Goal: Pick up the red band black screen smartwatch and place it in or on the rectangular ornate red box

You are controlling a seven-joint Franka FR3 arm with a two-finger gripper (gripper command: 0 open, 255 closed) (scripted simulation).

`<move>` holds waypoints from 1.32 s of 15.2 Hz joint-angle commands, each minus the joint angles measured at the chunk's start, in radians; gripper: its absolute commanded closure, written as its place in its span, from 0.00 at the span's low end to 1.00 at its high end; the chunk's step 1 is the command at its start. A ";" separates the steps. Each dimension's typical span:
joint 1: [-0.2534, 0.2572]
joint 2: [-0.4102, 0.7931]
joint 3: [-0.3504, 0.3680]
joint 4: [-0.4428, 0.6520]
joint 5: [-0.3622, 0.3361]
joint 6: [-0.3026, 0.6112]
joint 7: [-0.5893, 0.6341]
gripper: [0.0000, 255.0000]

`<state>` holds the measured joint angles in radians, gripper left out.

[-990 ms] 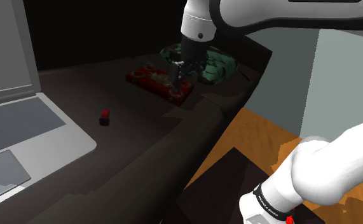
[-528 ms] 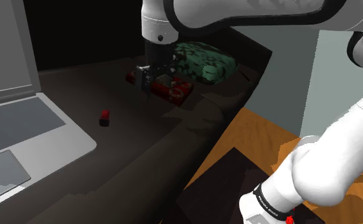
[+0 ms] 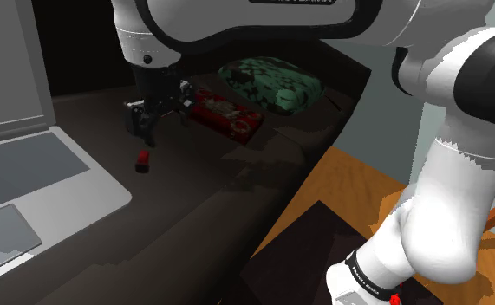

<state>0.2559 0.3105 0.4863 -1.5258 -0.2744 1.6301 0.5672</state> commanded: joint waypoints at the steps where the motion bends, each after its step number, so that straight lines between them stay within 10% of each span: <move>1: 0.045 0.088 0.006 0.103 -0.032 -0.041 0.023 0.00; 5: 0.130 0.241 0.000 0.299 -0.082 -0.117 0.039 0.00; 20: 0.096 0.214 -0.001 0.156 -0.077 -0.003 0.049 0.00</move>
<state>0.3516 0.5247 0.4857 -1.3699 -0.3513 1.6276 0.6161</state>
